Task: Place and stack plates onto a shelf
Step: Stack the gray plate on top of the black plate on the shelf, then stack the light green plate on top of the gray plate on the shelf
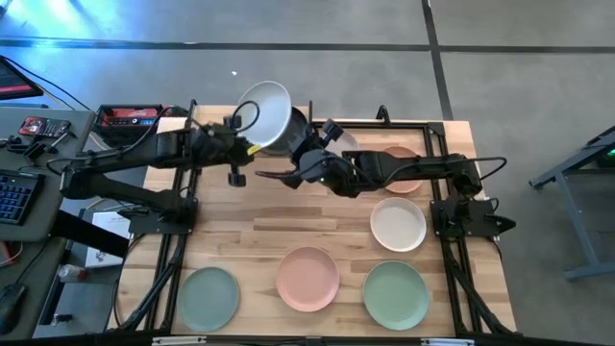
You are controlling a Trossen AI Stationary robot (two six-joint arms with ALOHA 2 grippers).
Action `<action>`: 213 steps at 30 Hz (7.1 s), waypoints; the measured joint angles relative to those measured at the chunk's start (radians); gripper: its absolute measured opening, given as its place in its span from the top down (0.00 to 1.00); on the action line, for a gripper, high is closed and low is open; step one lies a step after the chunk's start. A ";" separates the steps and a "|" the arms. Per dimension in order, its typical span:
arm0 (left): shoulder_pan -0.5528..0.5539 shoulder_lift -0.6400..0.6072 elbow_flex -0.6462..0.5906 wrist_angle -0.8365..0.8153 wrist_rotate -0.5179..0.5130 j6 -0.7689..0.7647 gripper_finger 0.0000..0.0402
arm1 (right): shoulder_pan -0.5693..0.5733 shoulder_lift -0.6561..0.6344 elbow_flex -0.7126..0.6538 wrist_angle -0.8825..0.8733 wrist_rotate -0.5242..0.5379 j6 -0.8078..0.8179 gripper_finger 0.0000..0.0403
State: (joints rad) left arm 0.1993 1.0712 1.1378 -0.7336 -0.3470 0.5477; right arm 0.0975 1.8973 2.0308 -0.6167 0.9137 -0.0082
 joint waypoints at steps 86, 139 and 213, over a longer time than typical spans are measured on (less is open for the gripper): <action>0.185 0.380 0.344 -0.483 0.201 -0.163 0.87 | -0.073 0.000 0.001 -0.212 -0.180 0.203 0.80; -0.268 0.370 0.343 -0.595 0.310 -0.663 0.87 | 0.563 0.025 -0.544 -0.369 -0.907 2.077 0.80; -0.229 0.370 0.343 -0.638 0.253 -0.782 0.87 | 0.299 0.150 0.074 -0.952 -0.565 1.326 1.00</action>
State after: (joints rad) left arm -0.0295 1.4414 1.4803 -1.3720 -0.0939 -0.2340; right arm 0.3967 2.0475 2.1048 -1.5690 0.3490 1.3181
